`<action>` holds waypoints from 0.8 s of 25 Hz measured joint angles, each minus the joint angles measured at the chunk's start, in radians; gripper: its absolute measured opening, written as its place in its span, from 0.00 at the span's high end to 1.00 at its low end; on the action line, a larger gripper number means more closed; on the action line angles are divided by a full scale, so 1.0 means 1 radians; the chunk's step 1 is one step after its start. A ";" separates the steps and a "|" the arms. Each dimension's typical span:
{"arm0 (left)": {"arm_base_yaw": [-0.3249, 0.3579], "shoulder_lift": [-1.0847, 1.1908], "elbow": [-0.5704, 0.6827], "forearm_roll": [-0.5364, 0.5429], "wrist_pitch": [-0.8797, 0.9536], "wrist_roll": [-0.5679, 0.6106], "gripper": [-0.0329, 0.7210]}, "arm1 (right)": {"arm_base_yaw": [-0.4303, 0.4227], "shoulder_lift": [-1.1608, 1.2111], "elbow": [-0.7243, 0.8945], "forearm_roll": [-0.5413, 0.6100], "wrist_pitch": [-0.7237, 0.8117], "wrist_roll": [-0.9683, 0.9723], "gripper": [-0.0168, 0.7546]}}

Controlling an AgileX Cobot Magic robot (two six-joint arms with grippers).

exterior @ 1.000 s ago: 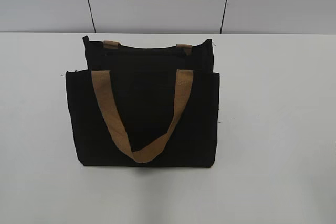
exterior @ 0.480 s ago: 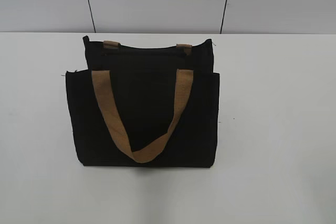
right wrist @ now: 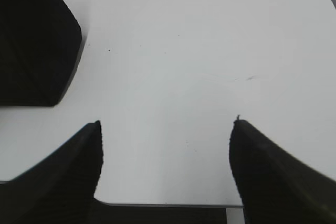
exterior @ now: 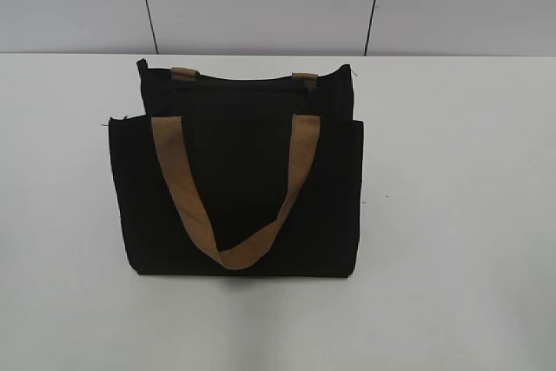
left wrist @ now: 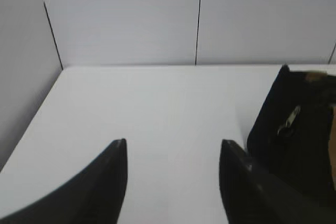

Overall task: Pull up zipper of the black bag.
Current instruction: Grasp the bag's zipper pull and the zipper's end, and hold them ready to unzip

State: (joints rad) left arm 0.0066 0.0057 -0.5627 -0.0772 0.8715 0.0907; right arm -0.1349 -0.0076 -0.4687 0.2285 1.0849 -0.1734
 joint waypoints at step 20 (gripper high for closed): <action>-0.009 0.808 0.085 -0.038 -1.111 0.019 0.23 | 0.000 0.000 0.000 0.000 -0.001 0.000 0.24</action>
State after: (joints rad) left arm -0.0027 0.8137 -0.4780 -0.1151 -0.2390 0.1093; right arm -0.1349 -0.0076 -0.4687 0.2285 1.0840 -0.1734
